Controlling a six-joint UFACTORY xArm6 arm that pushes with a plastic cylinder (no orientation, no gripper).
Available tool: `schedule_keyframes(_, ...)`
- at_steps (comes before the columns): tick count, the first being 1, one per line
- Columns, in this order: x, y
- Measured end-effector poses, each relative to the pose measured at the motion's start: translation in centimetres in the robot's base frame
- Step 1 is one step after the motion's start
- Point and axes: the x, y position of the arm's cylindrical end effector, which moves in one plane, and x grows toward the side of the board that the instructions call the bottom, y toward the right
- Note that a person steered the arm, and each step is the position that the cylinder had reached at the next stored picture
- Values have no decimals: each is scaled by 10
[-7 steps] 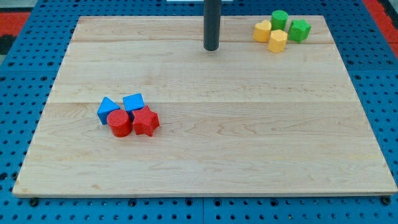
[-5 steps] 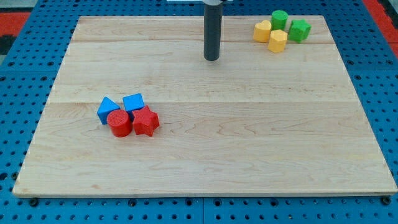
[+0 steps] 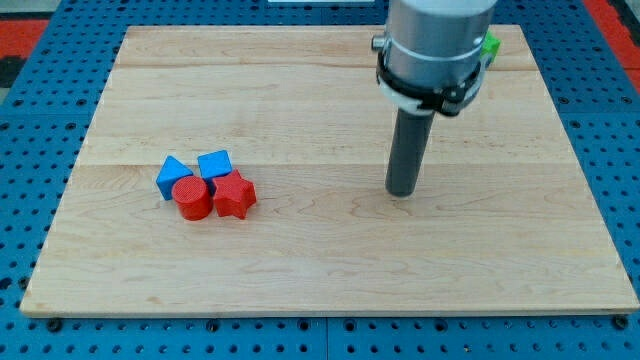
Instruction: Move the red star to the right side of the cube
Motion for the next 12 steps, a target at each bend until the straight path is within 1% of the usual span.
schedule_keyframes(1, 32, -59)
schedule_keyframes(2, 41, -152)
schedule_keyframes(3, 19, -191)
schedule_keyframes(5, -33, -131)
schedule_keyframes(6, -25, -107)
schedule_keyframes(7, 31, -141)
schedule_keyframes(8, 47, -244)
schedule_keyframes(9, 47, -313)
schedule_keyframes(10, 25, -332)
schedule_keyframes(11, 4, -307)
schedule_keyframes(12, -9, -241)
